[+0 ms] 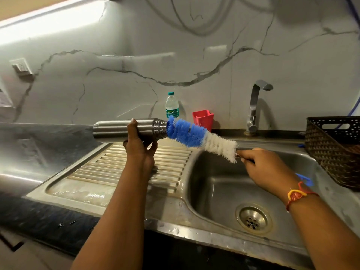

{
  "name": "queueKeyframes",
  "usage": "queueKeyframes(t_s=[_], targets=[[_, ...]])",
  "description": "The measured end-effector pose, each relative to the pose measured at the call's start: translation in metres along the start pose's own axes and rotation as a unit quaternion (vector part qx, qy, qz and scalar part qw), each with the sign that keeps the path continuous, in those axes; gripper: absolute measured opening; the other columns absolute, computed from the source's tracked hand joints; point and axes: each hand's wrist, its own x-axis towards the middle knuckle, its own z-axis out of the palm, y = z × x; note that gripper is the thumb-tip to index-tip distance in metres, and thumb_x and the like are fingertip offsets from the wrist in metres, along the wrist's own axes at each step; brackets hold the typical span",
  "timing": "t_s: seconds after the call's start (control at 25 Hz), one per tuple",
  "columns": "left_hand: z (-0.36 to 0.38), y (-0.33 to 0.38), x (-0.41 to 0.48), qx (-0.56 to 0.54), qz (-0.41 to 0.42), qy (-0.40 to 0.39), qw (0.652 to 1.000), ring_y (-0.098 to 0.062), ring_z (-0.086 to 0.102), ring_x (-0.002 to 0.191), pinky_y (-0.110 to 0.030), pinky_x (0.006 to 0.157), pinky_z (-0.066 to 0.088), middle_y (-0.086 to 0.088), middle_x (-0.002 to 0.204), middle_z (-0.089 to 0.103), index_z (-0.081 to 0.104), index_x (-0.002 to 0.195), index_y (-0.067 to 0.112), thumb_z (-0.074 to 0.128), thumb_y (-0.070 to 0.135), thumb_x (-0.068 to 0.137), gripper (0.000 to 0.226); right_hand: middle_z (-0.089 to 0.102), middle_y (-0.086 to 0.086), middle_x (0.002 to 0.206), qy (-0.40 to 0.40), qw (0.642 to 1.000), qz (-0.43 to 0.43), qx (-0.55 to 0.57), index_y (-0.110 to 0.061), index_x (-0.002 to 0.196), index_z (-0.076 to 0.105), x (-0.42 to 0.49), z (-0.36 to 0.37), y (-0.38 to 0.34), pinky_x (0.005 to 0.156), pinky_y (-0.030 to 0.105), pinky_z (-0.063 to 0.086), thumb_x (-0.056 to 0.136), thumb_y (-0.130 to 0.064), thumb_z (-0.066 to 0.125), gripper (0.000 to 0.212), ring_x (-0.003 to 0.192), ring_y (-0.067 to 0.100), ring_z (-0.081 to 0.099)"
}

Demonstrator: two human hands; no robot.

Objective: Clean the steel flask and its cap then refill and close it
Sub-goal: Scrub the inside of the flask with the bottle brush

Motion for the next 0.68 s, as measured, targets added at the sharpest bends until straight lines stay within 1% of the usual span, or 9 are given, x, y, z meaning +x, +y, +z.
queueKeyframes(t_s=[0.08,0.16,0.24,0.36,0.52,0.68], targets=[[0.001,-0.001,0.0,0.015,0.007,0.003,1.0,-0.024,0.071,0.107,-0.031,0.062,0.059,-0.009,0.121,0.07,0.046,0.137,0.018,0.08,0.042,0.081,0.069,0.057,0.004,0.101,0.023,0.999,-0.004,-0.03,-0.032,0.132,0.06,0.001,0.002,0.002,0.08,0.038,0.05,0.101,-0.02,0.047,0.036,0.092,0.022,0.056],[0.0,-0.001,0.001,0.028,0.013,0.0,1.0,-0.024,0.07,0.108,-0.033,0.066,0.059,-0.009,0.121,0.069,0.044,0.137,0.019,0.08,0.04,0.082,0.069,0.055,0.003,0.098,0.044,0.997,-0.008,-0.055,-0.032,0.132,0.061,0.002,0.002,0.004,0.078,0.041,0.051,0.1,-0.019,0.047,0.037,0.089,0.023,0.056],[-0.001,-0.002,0.002,0.047,0.017,-0.006,0.999,-0.024,0.07,0.108,-0.034,0.07,0.058,-0.008,0.121,0.069,0.043,0.138,0.021,0.08,0.039,0.082,0.069,0.054,0.003,0.099,0.056,0.995,-0.013,-0.082,-0.032,0.131,0.061,0.002,0.001,0.005,0.076,0.039,0.05,0.099,-0.016,0.049,0.038,0.09,0.023,0.053],[-0.001,-0.004,0.004,0.084,0.024,-0.012,0.996,-0.023,0.071,0.106,-0.035,0.071,0.057,-0.006,0.122,0.069,0.043,0.139,0.023,0.08,0.037,0.083,0.068,0.053,0.002,0.098,0.071,0.99,-0.022,-0.119,-0.029,0.126,0.065,0.002,-0.001,0.007,0.076,0.038,0.049,0.097,-0.01,0.052,0.037,0.093,0.022,0.05],[-0.001,-0.007,0.004,0.133,0.032,-0.021,0.99,-0.022,0.07,0.107,-0.036,0.074,0.055,-0.004,0.122,0.069,0.042,0.141,0.024,0.079,0.038,0.084,0.069,0.051,0.001,0.092,0.101,0.987,-0.036,-0.118,-0.02,0.111,0.072,0.0,-0.005,0.005,0.076,0.041,0.048,0.094,-0.004,0.056,0.028,0.089,0.023,0.048],[0.002,-0.011,0.0,0.169,0.036,-0.024,0.985,-0.019,0.069,0.105,-0.035,0.074,0.055,-0.003,0.122,0.067,0.04,0.14,0.025,0.077,0.037,0.087,0.065,0.053,0.002,0.092,0.112,0.987,-0.047,-0.105,-0.017,0.108,0.073,0.0,-0.004,0.004,0.075,0.041,0.049,0.093,-0.002,0.058,0.026,0.088,0.022,0.047]])
